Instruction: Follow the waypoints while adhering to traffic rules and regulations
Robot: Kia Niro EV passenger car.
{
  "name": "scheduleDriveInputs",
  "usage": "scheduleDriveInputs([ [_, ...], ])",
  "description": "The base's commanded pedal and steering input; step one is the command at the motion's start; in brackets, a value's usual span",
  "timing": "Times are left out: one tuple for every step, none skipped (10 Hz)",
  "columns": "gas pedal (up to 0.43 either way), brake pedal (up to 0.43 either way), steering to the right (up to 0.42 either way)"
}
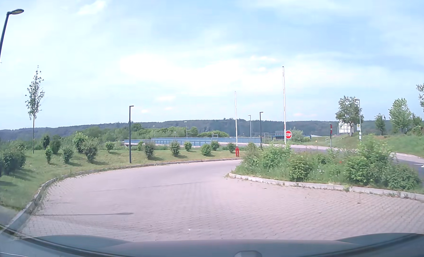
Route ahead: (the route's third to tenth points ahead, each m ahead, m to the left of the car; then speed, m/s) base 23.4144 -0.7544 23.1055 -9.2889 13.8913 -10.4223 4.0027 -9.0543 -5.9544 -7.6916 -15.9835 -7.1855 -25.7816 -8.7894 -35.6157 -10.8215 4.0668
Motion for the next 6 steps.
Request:
scheduleDriveInputs([
  [0.0,0.0,-0.185],
  [0.0,0.0,-0.185],
  [0.0,0.0,-0.184],
  [0.0,0.0,-0.184],
  [0.0,0.0,-0.182],
  [0.0,0.0,-0.179],
])
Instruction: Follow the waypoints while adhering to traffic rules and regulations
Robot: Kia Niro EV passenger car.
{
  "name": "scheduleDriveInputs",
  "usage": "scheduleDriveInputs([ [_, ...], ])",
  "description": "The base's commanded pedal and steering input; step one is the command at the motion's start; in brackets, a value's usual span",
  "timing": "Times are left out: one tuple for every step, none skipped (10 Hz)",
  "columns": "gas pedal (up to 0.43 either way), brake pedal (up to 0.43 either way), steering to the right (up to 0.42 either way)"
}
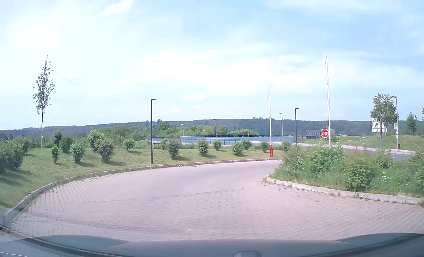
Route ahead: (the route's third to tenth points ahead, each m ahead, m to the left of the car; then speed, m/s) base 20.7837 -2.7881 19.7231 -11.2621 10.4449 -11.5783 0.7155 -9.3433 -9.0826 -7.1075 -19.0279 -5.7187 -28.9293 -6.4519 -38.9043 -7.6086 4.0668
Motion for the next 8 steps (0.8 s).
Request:
scheduleDriveInputs([
  [0.0,0.0,-0.178],
  [0.0,0.0,-0.175],
  [0.0,0.0,-0.167],
  [0.0,0.0,-0.158],
  [0.0,0.0,-0.147],
  [0.0,0.0,-0.141],
  [0.0,0.0,-0.129],
  [0.0,0.0,-0.109],
])
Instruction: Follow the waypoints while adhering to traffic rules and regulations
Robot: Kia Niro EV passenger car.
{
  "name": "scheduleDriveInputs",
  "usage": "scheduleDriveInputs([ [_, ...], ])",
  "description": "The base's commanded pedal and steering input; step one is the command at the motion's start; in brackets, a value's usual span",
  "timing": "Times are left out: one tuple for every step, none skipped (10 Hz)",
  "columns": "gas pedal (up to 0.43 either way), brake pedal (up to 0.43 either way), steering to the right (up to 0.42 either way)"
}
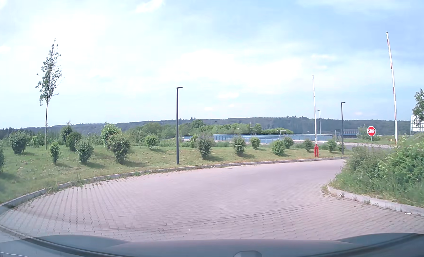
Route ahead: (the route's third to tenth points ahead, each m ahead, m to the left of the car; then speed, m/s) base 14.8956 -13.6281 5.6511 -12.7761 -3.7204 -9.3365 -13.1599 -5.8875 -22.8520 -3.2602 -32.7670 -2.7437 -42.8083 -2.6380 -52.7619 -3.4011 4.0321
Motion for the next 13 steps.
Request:
scheduleDriveInputs([
  [0.0,0.0,-0.088],
  [0.0,0.006,-0.064],
  [0.0,0.043,-0.051],
  [0.0,0.067,-0.038],
  [0.0,0.067,-0.013],
  [0.0,0.067,0.02],
  [0.0,0.067,0.044],
  [0.0,0.067,0.054],
  [0.0,0.067,0.067],
  [0.0,0.049,0.08],
  [0.0,0.018,0.099],
  [0.0,0.0,0.117],
  [0.0,0.0,0.141],
])
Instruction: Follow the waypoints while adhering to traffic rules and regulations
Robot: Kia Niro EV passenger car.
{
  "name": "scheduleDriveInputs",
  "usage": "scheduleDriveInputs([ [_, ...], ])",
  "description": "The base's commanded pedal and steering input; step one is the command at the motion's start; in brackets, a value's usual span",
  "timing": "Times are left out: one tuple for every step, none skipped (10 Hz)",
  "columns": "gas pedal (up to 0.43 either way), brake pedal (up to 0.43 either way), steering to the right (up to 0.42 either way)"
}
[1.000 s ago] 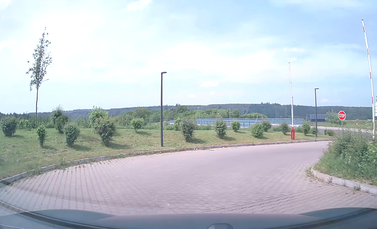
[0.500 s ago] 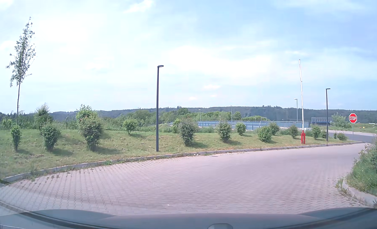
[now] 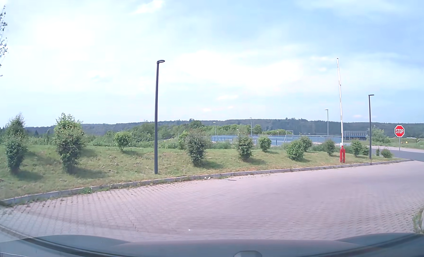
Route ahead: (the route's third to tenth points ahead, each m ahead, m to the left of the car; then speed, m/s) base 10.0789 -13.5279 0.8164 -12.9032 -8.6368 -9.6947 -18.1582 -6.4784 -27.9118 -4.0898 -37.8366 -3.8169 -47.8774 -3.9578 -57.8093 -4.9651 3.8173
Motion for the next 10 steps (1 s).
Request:
scheduleDriveInputs([
  [0.0,0.0,0.156],
  [0.0,0.0,0.175],
  [0.0,0.0,0.194],
  [0.0,0.0,0.22],
  [0.0,0.0,0.249],
  [0.0,0.0,0.269],
  [0.0,0.0,0.289],
  [0.0,0.0,0.3],
  [0.0,0.0,0.316],
  [0.0,0.0,0.337],
])
